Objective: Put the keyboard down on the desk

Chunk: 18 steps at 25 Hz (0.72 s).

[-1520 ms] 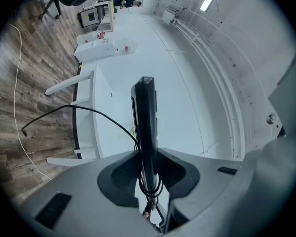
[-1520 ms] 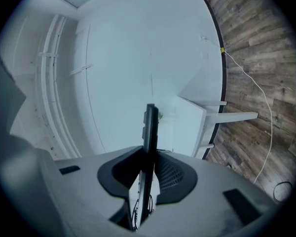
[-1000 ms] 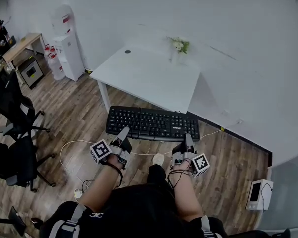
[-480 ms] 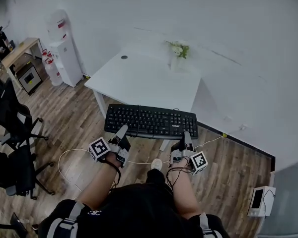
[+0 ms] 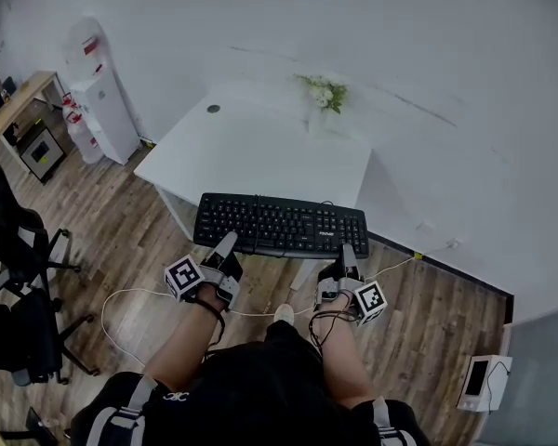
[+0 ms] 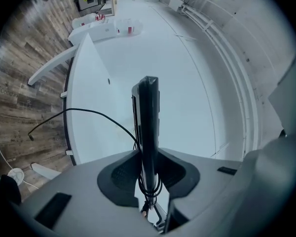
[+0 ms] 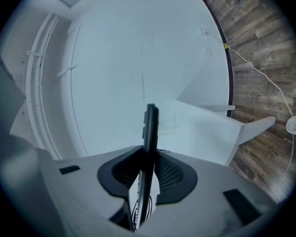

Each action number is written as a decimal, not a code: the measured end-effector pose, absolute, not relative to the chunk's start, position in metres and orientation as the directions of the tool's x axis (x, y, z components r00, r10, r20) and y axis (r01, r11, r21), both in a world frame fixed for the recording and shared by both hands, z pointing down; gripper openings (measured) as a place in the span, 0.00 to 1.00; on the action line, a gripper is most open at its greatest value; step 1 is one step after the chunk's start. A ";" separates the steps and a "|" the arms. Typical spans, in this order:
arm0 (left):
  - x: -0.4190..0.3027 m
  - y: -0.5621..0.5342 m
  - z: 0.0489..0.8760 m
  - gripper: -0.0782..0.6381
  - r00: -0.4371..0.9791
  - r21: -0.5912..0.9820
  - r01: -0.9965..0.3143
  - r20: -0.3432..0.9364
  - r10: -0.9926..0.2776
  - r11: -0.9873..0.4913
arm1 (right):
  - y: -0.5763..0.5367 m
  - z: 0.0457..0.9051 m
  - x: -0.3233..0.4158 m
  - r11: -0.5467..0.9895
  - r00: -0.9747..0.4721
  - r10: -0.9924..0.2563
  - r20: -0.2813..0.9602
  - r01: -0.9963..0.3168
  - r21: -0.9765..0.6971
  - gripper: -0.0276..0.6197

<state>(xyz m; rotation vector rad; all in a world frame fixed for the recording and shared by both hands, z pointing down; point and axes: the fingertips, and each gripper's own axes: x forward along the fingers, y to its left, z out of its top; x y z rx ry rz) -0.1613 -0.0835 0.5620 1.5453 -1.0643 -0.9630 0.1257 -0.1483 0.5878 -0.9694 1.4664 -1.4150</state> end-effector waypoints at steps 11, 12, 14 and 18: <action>-0.147 -0.231 0.562 0.25 0.282 0.983 -0.159 -0.042 -0.958 -0.090 | -0.295 0.596 0.140 0.009 -0.357 -0.934 -0.012 0.010 -1.000 0.16; -0.147 -0.242 0.562 0.25 0.280 0.984 -0.158 -0.040 -0.959 -0.087 | -0.306 0.597 0.140 0.003 -0.359 -0.933 -0.007 0.012 -1.000 0.16; -0.148 -0.263 0.562 0.25 0.272 0.984 -0.159 -0.037 -0.961 -0.083 | -0.325 0.600 0.138 -0.011 -0.367 -0.930 0.004 0.017 -1.000 0.16; -0.149 -0.297 0.565 0.25 0.268 0.983 -0.170 -0.024 -0.963 -0.072 | -0.354 0.609 0.138 -0.040 -0.377 -0.926 0.032 0.013 -0.999 0.16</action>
